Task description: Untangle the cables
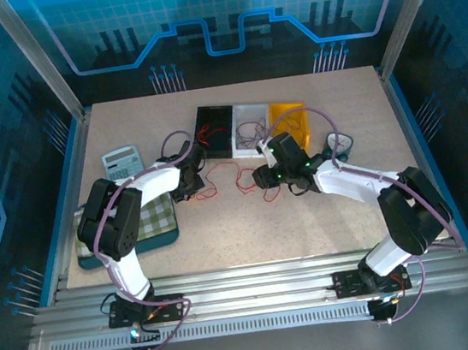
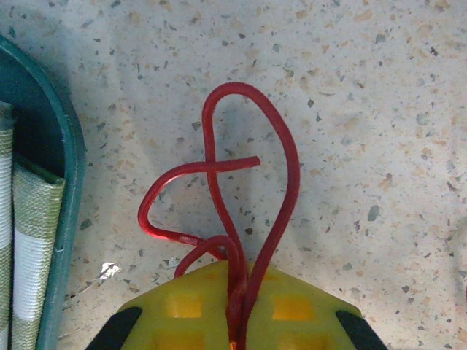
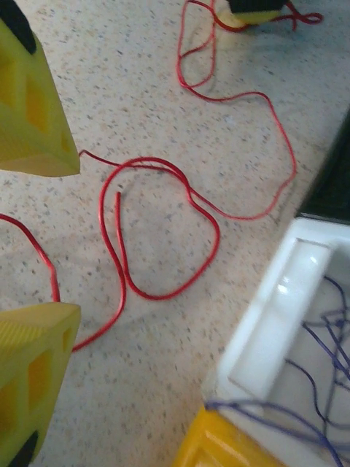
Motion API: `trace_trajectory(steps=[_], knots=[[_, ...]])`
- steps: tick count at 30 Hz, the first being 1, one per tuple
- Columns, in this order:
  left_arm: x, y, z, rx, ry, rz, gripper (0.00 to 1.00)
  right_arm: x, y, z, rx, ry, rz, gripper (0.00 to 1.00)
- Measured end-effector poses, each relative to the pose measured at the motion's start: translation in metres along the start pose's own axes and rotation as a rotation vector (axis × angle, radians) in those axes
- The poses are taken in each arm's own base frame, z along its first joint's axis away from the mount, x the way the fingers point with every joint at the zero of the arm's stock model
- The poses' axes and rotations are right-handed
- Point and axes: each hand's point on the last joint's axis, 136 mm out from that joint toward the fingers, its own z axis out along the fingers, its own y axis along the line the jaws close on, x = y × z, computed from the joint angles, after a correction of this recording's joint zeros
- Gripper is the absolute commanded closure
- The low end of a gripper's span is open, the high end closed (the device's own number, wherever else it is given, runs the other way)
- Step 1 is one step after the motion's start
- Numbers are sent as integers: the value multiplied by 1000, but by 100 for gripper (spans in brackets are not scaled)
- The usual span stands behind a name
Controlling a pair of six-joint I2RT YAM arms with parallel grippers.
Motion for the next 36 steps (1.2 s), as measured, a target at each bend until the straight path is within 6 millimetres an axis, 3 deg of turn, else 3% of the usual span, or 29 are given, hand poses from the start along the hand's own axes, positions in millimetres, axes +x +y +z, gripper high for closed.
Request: trace_trajectory(steps=[5, 8, 12, 20, 33, 36], knots=[[-1, -1, 0, 1, -1, 0, 100, 33, 1, 24, -43, 149, 5, 53], [-1, -1, 0, 1, -1, 0, 100, 40, -8, 34, -46, 212, 47, 53], [-1, -1, 0, 1, -1, 0, 100, 33, -21, 37, -51, 228, 107, 50], [-1, -1, 0, 1, -1, 0, 100, 16, -18, 50, -87, 260, 146, 47], [-1, -1, 0, 1, -1, 0, 100, 19, -16, 72, 52, 383, 100, 51], [-1, -1, 0, 1, -1, 0, 100, 22, -15, 75, 77, 406, 85, 56]])
